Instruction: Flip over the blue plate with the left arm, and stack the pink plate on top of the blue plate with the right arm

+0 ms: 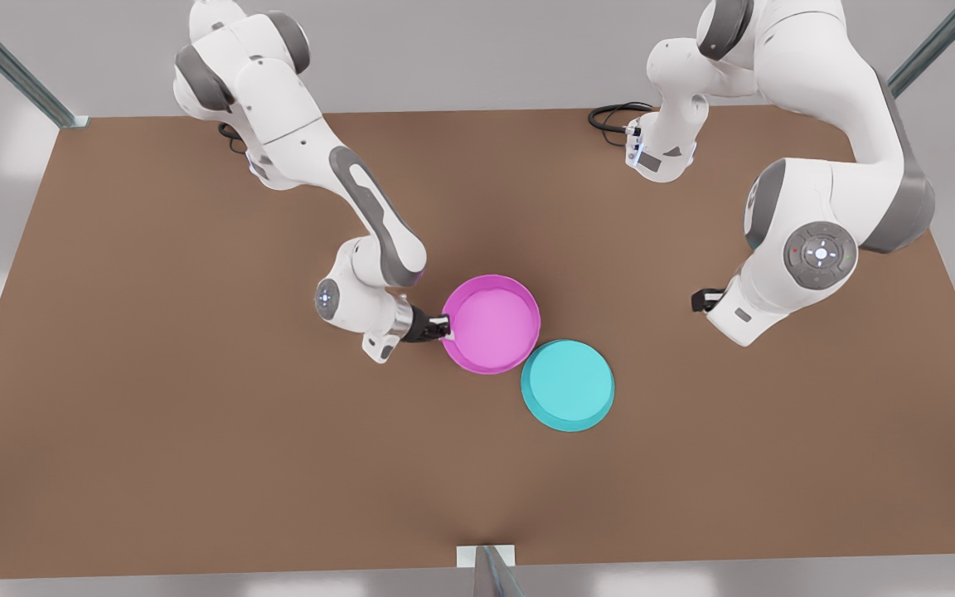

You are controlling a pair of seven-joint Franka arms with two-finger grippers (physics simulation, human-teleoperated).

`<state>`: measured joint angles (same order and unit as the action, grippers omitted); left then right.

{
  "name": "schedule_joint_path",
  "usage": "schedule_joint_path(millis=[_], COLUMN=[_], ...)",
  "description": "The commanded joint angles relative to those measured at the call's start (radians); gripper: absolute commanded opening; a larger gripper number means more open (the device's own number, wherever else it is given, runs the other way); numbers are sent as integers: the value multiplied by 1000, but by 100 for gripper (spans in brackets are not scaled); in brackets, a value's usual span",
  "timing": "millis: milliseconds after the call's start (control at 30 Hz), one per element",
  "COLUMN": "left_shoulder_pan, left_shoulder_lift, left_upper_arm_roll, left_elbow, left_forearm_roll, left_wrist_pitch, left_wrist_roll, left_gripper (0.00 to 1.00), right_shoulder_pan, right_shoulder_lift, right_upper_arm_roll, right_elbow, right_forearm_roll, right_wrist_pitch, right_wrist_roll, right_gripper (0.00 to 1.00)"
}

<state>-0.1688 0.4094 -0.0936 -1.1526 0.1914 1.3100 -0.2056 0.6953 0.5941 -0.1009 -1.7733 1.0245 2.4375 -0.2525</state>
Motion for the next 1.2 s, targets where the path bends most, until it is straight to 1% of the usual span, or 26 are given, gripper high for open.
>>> schedule_joint_path(millis=[0,100,133,167,333,433,500,667,700,733,767,800,833,967,1033,1067,1133,1167], left_shoulder_pan=[0,0,0,0,0,0,0,0,0,-1,-2,-2,-2,-2,-2,-2,-2,-2], left_shoulder_lift=[0,0,0,0,-1,-4,-4,-4,-4,-4,-4,-4,-6,-6,-6,-6,-6,-8], left_upper_arm_roll=[0,0,0,0,0,0,0,0,0,0,0,0,0,0,0,0,0,0], left_elbow=[-1,1,1,1,1,1,1,1,-1,-1,1,1,1,1,1,1,-1,-1], left_forearm_roll=[0,0,0,0,0,0,0,0,0,0,0,0,0,0,0,0,0,0], left_wrist_pitch=[0,0,0,0,0,0,0,0,0,0,-2,-2,-2,-3,-3,-3,-3,-3], left_wrist_roll=[0,0,-2,0,0,0,0,0,0,0,0,0,0,0,0,0,0,-2], left_gripper=[100,100,100,100,100,100,100,100,100,100,100,100,100,100,100,100,100,100], right_shoulder_pan=[4,62,145,185,208,248,294,329,331,331,331,331,331,331,328,328,310,291], right_shoulder_lift=[6,49,82,119,233,309,369,420,420,421,426,431,431,426,415,401,343,305], right_upper_arm_roll=[-5,-14,-86,-118,-145,-187,-243,-280,-287,-287,-290,-293,-292,-295,-316,-339,-338,-333], right_elbow=[9,78,127,181,356,460,537,589,589,594,601,603,610,611,607,604,591,557], right_forearm_roll=[-7,-3,2,3,2,2,2,2,2,2,2,2,2,-1,-7,-11,-70,-104], right_wrist_pitch=[0,18,18,15,17,17,15,14,6,6,8,8,8,5,-34,-81,-120,-120], right_wrist_roll=[10,110,177,239,358,438,510,572,575,591,602,601,602,608,599,596,579,553], right_gripper=[21,21,21,21,21,21,21,21,33,60,90,97,100,100,100,100,100,100])
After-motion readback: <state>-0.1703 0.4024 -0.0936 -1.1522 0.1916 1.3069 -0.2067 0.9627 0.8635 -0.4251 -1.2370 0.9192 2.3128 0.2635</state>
